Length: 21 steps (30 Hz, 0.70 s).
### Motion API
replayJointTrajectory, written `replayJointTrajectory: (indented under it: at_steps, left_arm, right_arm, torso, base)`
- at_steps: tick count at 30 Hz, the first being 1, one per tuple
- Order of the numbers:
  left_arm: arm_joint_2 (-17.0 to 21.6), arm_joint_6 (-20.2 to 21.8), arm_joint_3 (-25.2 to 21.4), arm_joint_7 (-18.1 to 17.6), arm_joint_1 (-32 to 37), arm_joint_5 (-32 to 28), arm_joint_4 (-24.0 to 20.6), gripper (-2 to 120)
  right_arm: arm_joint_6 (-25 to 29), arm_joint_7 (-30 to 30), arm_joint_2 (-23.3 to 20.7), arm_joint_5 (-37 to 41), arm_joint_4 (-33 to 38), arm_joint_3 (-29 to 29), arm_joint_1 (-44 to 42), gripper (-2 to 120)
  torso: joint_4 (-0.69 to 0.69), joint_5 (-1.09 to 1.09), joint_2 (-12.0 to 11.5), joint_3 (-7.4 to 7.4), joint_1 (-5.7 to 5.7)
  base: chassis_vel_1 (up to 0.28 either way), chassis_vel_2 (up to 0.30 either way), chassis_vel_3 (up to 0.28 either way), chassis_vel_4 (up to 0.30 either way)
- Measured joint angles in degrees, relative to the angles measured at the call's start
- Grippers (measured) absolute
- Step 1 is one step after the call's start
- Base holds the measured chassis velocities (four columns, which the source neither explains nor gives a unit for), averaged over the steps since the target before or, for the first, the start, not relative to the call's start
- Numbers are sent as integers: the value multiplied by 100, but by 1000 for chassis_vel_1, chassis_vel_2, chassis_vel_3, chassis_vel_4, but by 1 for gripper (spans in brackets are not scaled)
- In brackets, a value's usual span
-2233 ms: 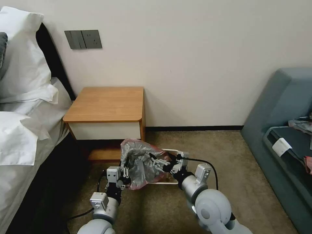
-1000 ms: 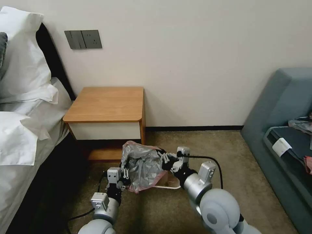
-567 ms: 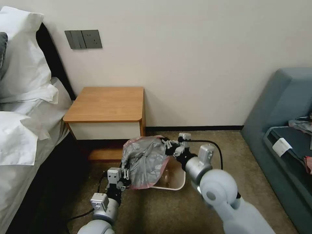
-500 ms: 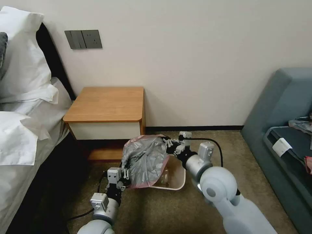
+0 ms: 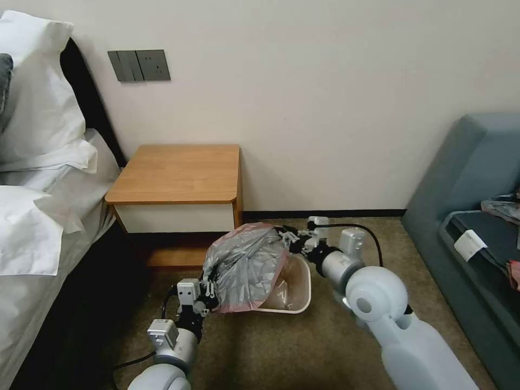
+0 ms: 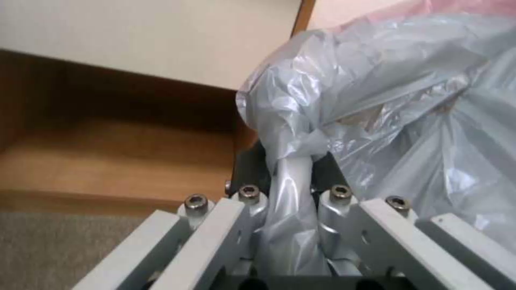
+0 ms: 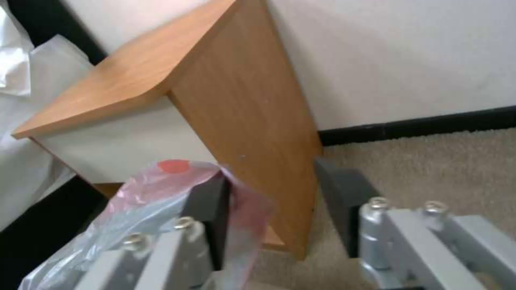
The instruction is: Pick up the garbage bag from the table and place it over the trash can.
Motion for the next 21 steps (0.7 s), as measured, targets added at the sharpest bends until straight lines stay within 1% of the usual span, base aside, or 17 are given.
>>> replayJointTrajectory:
  at_steps: [2, 3, 6, 7, 9, 10, 11, 12, 14, 17, 21]
  left_arm:
    - [1, 33, -15, -22, -3, -86, 1, 5]
    - [1, 33, -15, -22, -3, -86, 1, 5]
    - [-2, 58, -14, -27, -4, -121, -5, 5]
    - [-2, 58, -14, -27, -4, -121, -5, 5]
    - [-11, 64, 1, -28, -1, -121, -22, 5]
    - [-13, 67, 7, -28, 1, -120, -31, 5]
    - [-15, 69, 8, -28, 5, -119, -45, 5]
    - [-15, 69, 8, -28, 5, -119, -45, 5]
    - [-10, 72, 6, -26, 19, -115, -72, 5]
    - [0, 77, -5, -25, 41, -109, -95, 5]
    - [1, 79, -12, -24, 47, -101, -96, 5]
  right_arm:
    - [37, -204, -75, -48, 0, 158, -128, 53]
    - [37, -204, -75, -48, 0, 158, -128, 53]
    - [95, -322, -160, -95, 9, 303, -267, 69]
    - [95, -322, -160, -95, 9, 303, -267, 69]
    - [90, -325, -167, -108, 10, 340, -296, 79]
    - [75, -296, -166, -119, -5, 348, -298, 82]
    - [58, -264, -163, -127, -22, 366, -304, 88]
    - [58, -264, -163, -127, -22, 366, -304, 88]
    - [12, -167, -160, -144, -39, 426, -332, 97]
    - [-2, -38, -162, -149, -4, 514, -394, 100]
    - [-2, 34, -171, -145, 141, 640, -484, 100]
  torso:
    - [0, 0, 0, 0, 0]
    - [0, 0, 0, 0, 0]
    - [-1, 0, 0, 0, 0]
    - [-1, 0, 0, 0, 0]
    - [0, 0, 0, 0, 0]
    - [0, 0, 0, 0, 0]
    - [0, 0, 0, 0, 0]
    - [0, 0, 0, 0, 0]
    - [0, 0, 0, 0, 0]
    - [0, 1, 0, 0, 0]
    - [0, 0, 0, 0, 0]
  base:
    - [0, 0, 0, 0]
    - [0, 0, 0, 0]
    - [0, 0, 0, 0]
    - [0, 0, 0, 0]
    - [0, 0, 0, 0]
    - [0, 0, 0, 0]
    - [0, 0, 0, 0]
    - [0, 0, 0, 0]
    - [0, 0, 0, 0]
    - [0, 0, 0, 0]
    - [0, 0, 0, 0]
